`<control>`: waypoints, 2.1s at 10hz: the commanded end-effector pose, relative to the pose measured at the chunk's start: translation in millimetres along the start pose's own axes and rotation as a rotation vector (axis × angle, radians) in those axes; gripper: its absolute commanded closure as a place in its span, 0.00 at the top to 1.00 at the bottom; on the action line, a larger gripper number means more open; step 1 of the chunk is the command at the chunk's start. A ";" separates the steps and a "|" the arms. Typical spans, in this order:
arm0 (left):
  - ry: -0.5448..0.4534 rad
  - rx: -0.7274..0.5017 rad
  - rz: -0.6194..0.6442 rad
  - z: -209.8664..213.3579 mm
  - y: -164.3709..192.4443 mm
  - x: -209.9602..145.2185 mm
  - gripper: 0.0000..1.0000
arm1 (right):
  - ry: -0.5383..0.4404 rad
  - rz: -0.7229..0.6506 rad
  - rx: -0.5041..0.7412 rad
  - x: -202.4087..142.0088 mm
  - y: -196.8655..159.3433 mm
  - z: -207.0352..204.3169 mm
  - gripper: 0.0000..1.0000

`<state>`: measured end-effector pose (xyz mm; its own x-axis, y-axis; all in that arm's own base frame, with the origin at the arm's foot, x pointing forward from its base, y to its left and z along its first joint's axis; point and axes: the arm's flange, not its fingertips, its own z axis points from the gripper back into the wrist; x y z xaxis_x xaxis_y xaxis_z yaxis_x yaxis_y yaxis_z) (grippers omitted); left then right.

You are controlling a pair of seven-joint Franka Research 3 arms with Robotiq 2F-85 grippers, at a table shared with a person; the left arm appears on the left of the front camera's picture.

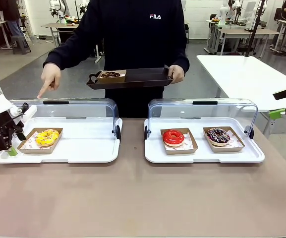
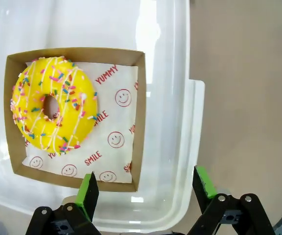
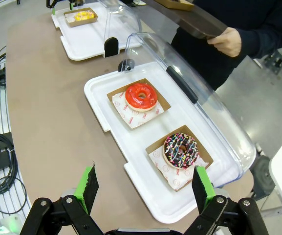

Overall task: Provide the desired donut to the person.
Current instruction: Pick up and lift the Paper togo box containing the Donut pointed at by the person.

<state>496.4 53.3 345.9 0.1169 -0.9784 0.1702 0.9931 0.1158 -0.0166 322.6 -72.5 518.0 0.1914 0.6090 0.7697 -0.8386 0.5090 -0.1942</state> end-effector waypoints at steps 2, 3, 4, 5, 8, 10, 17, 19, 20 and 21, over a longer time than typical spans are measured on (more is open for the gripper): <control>-0.037 0.050 -0.010 -8.7 18.2 -5.9 1.00 | -0.022 -0.001 0.008 -0.8 -1.8 -2.3 1.00; -0.040 0.048 -0.007 -8.6 16.8 -6.5 1.00 | -0.022 -0.001 0.008 -0.8 -1.8 -2.3 1.00; -0.047 0.034 -0.019 -9.0 12.3 -6.0 1.00 | -0.022 -0.001 0.008 -0.8 -1.8 -2.3 1.00; -0.041 0.045 -0.004 -9.8 6.2 -3.7 0.42 | -0.022 -0.001 0.008 -0.8 -1.8 -2.3 1.00; -0.043 0.049 -0.008 -9.5 -3.8 -1.1 0.00 | -0.022 -0.001 0.008 -0.8 -1.8 -2.3 1.00; -0.027 0.079 -0.010 -13.1 -11.0 -2.7 0.16 | -0.022 -0.001 0.008 -0.8 -1.8 -2.3 1.00; -0.044 0.117 -0.058 -15.7 -15.5 -2.2 0.00 | -0.022 -0.001 0.008 -0.8 -1.8 -2.3 1.00; -0.072 0.157 -0.104 7.9 -39.2 5.8 0.00 | -0.022 -0.001 0.008 -0.8 -1.8 -2.3 1.00; -0.064 0.182 -0.133 24.4 -60.8 10.5 0.00 | -0.022 -0.001 0.008 -0.8 -1.8 -2.3 1.00; -0.058 0.184 -0.142 43.6 -87.1 14.3 0.00 | -0.022 -0.001 0.008 -0.8 -1.8 -2.3 1.00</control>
<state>446.9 38.1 374.2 0.0124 -0.9796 0.2007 0.9851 0.0463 0.1655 322.7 -72.5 517.7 0.1922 0.6092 0.7694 -0.8387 0.5090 -0.1935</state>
